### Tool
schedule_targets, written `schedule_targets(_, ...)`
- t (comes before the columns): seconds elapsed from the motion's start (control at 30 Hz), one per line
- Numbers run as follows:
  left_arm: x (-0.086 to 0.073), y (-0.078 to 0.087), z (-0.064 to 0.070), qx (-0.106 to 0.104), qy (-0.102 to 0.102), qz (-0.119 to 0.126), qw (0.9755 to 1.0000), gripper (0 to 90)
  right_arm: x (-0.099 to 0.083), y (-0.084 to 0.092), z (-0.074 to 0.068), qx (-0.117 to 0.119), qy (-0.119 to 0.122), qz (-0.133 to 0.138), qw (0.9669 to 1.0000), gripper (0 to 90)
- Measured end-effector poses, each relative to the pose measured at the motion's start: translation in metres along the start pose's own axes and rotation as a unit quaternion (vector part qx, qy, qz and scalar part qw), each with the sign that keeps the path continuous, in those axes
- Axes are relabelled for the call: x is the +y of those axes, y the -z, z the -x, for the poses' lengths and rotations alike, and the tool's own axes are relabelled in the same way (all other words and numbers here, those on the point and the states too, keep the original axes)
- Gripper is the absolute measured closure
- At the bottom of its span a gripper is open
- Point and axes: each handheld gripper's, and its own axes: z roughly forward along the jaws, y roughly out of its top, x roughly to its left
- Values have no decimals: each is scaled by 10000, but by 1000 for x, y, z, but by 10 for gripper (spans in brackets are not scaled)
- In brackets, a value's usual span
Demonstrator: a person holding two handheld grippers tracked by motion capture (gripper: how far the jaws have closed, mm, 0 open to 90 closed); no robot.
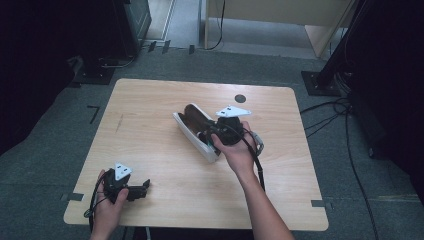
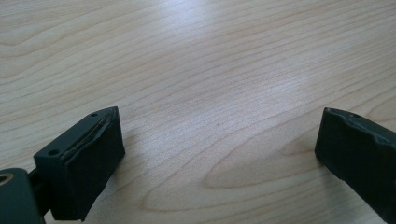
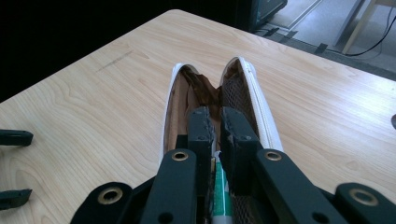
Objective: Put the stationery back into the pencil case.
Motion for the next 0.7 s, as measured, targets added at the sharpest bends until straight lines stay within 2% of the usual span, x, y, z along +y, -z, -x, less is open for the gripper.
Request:
schedule_targets(0.27, 0, 0, 0, -2, -12, -12, 10000, 11, -6, 19, 8, -91, -59, 107, 9999, 832)
schedule_targets(0.7, 0, 0, 0, -2, -3, -5, 10000, 11, -24, 44, 31, -320, -254, 186, 9990, 830)
